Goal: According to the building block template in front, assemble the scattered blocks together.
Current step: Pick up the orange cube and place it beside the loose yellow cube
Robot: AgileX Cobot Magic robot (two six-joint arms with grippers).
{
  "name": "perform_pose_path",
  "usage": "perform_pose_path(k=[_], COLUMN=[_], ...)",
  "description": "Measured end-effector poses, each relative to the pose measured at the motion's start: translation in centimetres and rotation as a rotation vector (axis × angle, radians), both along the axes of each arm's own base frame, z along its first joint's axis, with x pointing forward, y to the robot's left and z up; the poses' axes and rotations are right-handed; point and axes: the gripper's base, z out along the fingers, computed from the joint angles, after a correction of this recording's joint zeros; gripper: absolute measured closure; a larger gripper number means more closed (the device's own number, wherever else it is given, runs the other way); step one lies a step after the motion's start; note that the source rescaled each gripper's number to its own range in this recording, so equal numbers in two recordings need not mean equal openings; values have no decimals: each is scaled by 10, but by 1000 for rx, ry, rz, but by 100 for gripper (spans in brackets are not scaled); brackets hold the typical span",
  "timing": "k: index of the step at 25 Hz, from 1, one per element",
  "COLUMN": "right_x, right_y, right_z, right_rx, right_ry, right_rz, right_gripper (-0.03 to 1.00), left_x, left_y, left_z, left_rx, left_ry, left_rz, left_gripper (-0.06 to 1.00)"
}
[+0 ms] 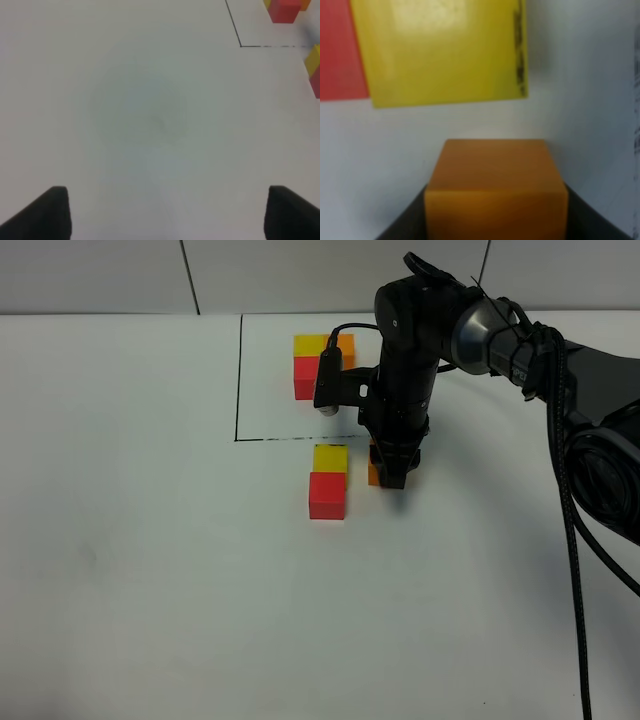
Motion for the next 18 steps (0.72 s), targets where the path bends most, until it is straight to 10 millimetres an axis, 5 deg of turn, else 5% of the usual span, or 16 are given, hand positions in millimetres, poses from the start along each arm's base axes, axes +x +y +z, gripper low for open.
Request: perform_pose_path(k=[18], right_x=[-4], right_y=[4], right_z=[-8], right_rx=[15], right_ry=[-17], right_rz=[-7], right_gripper=[94], left_x=[0], left_y=[0], left_z=[0], left_rx=[0], left_ry=[0], left_rz=[0], left_gripper=[29])
